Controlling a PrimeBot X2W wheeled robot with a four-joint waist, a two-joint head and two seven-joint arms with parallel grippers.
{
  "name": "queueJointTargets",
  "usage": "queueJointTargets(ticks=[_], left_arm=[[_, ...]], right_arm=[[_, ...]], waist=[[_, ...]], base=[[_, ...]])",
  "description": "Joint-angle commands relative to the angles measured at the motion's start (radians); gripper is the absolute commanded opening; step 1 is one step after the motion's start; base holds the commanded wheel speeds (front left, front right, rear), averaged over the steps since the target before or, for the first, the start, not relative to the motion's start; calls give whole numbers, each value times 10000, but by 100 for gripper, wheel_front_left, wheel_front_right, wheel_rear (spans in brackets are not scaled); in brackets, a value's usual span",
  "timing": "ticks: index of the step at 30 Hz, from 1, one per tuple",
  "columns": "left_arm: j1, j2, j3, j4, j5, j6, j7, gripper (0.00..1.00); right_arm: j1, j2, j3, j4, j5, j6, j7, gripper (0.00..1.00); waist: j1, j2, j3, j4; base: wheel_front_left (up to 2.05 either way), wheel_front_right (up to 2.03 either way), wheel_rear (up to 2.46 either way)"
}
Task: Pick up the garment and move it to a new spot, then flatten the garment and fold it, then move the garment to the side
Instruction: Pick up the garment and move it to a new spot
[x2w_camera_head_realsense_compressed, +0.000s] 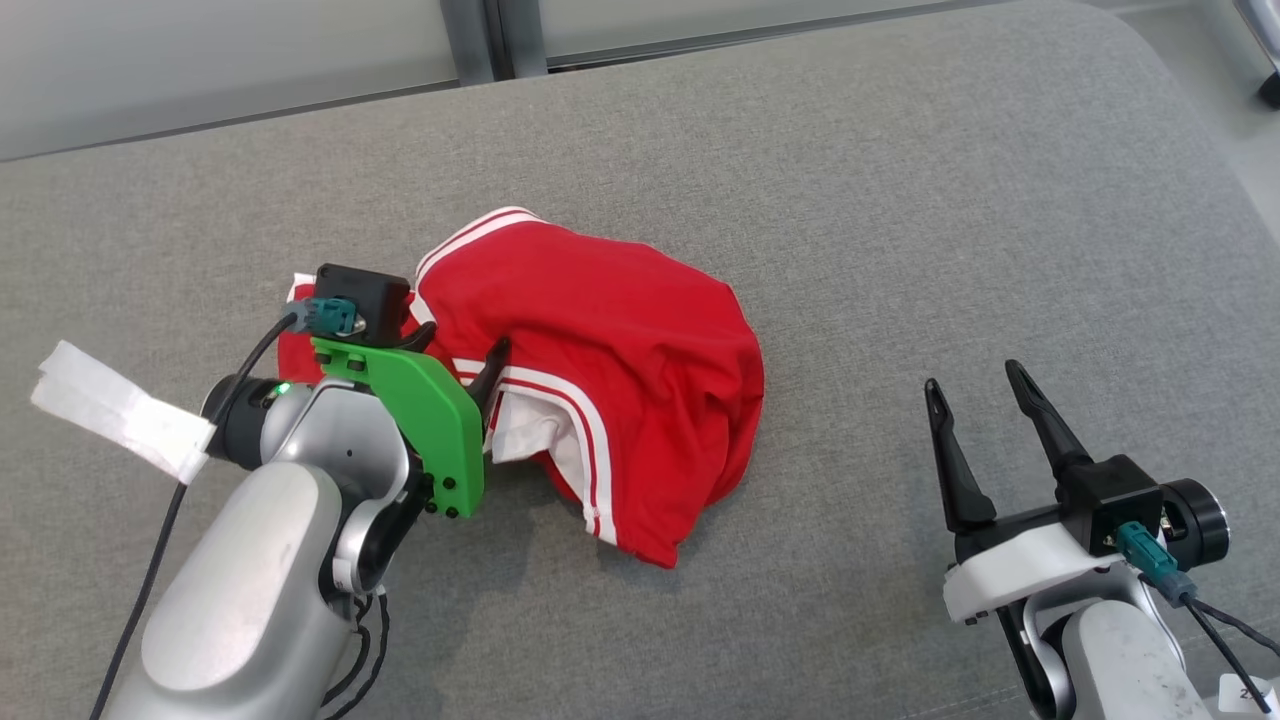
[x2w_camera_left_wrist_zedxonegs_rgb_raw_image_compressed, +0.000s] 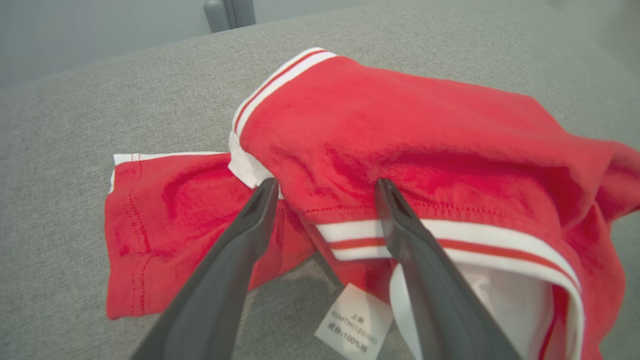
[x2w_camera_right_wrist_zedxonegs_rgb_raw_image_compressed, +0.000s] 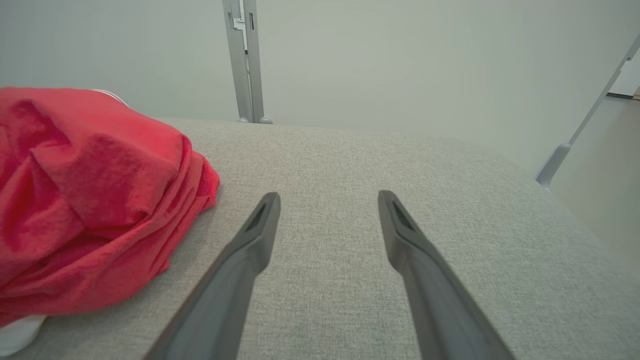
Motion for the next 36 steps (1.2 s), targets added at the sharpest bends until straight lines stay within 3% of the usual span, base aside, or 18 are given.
queueJointTargets(ticks=[1, 2, 3, 4, 6, 14, 20, 30, 36], left_arm=[[-184, 55, -75, 165, -20, -109, 86, 100], [-169, -23, -88, 259, -138, -144, 142, 100], [-171, -104, -80, 358, -231, -170, 170, 83], [-187, -112, -119, 443, -243, -204, 217, 47], [-246, -133, -149, 495, -260, -246, 159, 0], [-382, -169, -265, 169, -58, -288, -181, 0], [-616, -418, -256, -826, 67, -195, -651, 0], [-1445, -617, 324, -3420, 249, 341, -1259, 0], [-1805, -112, 1303, -4524, 126, 727, -1061, 0]], right_arm=[[-35, -11, -39, 28, 62, -14, -32, 100], [-39, -8, -60, 49, 83, -14, -32, 100], [-48, -2, -80, 73, 100, -14, -32, 100], [-55, 2, -95, 95, 120, -14, -32, 100], [-65, 9, -97, 116, 154, -14, -32, 100], [-103, 19, -166, 176, 204, -14, -32, 100], [-110, 22, -172, 215, 368, -14, -32, 100], [29, 22, -145, 238, 454, -14, -32, 100], [76, 20, -153, 215, 447, -14, -33, 100]], waist=[[0, 0, 42, -62], [0, 0, 56, -82], [0, 0, 64, -99], [0, 0, 64, -115], [0, 0, 91, -131], [0, 0, 136, -98], [0, 0, 66, -38], [0, 0, -93, -7], [0, 0, -142, 24]], base=[[0, 0, 0], [0, 0, 0], [0, 0, 0], [0, 0, 0], [0, 0, 0], [0, 0, 0], [0, 0, 0], [0, 0, 0], [0, 0, 0]])
